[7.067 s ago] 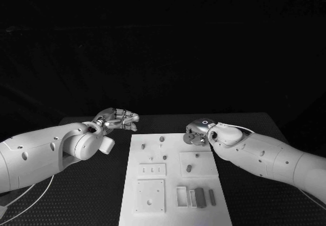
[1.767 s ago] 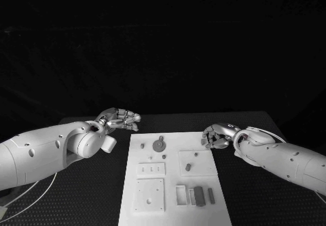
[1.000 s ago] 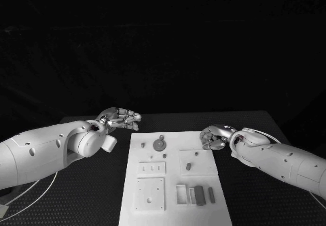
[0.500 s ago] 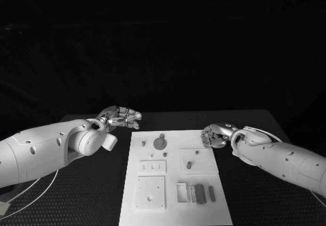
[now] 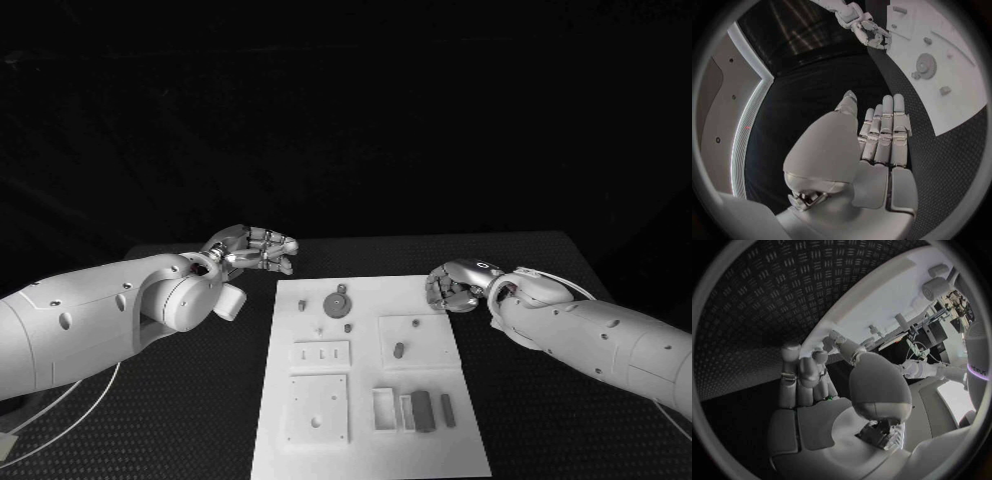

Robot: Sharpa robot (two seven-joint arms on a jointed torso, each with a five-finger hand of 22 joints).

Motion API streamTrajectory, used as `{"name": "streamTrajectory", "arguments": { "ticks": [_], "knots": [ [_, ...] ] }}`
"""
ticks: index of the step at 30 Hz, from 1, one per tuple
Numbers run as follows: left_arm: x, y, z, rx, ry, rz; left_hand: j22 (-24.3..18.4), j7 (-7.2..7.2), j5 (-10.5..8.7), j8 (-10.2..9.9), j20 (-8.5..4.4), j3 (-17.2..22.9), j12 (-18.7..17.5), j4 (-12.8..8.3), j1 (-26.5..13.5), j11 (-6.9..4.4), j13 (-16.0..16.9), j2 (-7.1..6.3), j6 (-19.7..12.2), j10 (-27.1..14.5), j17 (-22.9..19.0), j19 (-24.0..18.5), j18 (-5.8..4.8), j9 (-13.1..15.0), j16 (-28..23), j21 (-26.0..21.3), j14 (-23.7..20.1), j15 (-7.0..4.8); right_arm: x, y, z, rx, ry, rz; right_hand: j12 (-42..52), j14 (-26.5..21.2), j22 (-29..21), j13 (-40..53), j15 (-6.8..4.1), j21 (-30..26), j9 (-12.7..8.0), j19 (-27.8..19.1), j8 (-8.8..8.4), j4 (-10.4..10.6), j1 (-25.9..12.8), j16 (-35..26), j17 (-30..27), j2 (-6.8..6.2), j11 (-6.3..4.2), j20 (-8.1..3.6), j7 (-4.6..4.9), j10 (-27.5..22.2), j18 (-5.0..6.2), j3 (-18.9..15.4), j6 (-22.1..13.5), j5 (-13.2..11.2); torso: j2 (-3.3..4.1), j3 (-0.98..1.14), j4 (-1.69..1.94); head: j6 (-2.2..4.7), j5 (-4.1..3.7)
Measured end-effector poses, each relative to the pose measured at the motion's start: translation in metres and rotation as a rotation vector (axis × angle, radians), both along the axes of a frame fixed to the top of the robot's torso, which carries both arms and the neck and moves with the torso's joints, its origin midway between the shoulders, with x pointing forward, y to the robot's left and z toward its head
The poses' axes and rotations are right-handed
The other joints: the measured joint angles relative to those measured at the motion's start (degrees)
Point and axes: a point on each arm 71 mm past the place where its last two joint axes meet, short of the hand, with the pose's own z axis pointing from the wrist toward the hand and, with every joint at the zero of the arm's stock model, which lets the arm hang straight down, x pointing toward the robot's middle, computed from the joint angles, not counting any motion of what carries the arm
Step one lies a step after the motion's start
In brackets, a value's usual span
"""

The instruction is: Assemble the parts on the task board

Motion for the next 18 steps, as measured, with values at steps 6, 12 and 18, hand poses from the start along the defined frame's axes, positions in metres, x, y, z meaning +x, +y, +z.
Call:
{"name": "streamTrajectory", "arguments": {
  "ticks": [6, 12, 18],
  "knots": [
    [-0.0001, -0.0001, 0.0000, 0.000, 0.000, 0.000, 0.0, 0.00, 0.00, 0.0, 0.00, 0.0, -0.2, 0.0, 0.0, 0.00, 0.0, 0.00, 0.0, 0.0, 0.0, 0.0, -0.11, 0.0, 0.0, 0.0, 0.0, 0.00, 0.0001, 0.0007, -0.0002, 0.000, 0.000, -0.001, 0.0, 0.1, 0.0, 0.0, -0.28, 0.0, 0.1, 0.0, 0.00, 0.0, 0.0, 0.0, 0.0, 0.00, -0.01, 0.01, 0.00, 0.0, 0.00, 0.0, 0.0, 0.0, -0.01, 0.00, -0.01, 0.05, -0.10],
    [-0.0002, 0.0003, 0.0000, 0.000, 0.000, 0.000, 0.0, 0.00, 0.00, 0.0, 0.00, 0.0, -0.3, 0.0, 0.0, 0.00, 0.0, 0.00, 0.0, 0.0, 0.1, 0.0, -0.15, -0.1, 0.0, 0.0, 0.0, 0.00, 0.0001, 0.0008, -0.0002, 0.000, 0.000, -0.002, 0.0, 0.1, 0.0, 0.1, -0.28, 0.0, 0.1, 0.0, 0.00, 0.0, 0.0, 0.0, 0.0, 0.00, -0.03, 0.02, 0.00, 0.0, 0.00, 0.0, 0.0, 0.0, -0.01, -0.01, -0.01, 0.06, -0.43],
    [-0.0002, 0.0003, 0.0000, 0.000, 0.001, 0.000, 0.0, 0.00, 0.00, 0.0, 0.00, 0.0, -0.3, 0.0, 0.0, 0.00, 0.0, 0.00, 0.0, 0.0, 0.1, 0.0, -0.20, 0.0, 0.0, 0.0, 0.0, 0.00, 0.0004, 0.0016, -0.0001, 0.000, -0.001, -0.003, 0.0, 0.1, 0.0, 0.1, -0.27, 0.1, 0.2, -0.1, 0.00, 0.0, -0.2, 0.0, 0.1, 0.24, -0.18, 0.09, 0.00, 0.0, 0.00, 0.0, 0.0, 0.0, -0.01, -0.02, 0.00, -0.03, -0.55]
  ]
}}
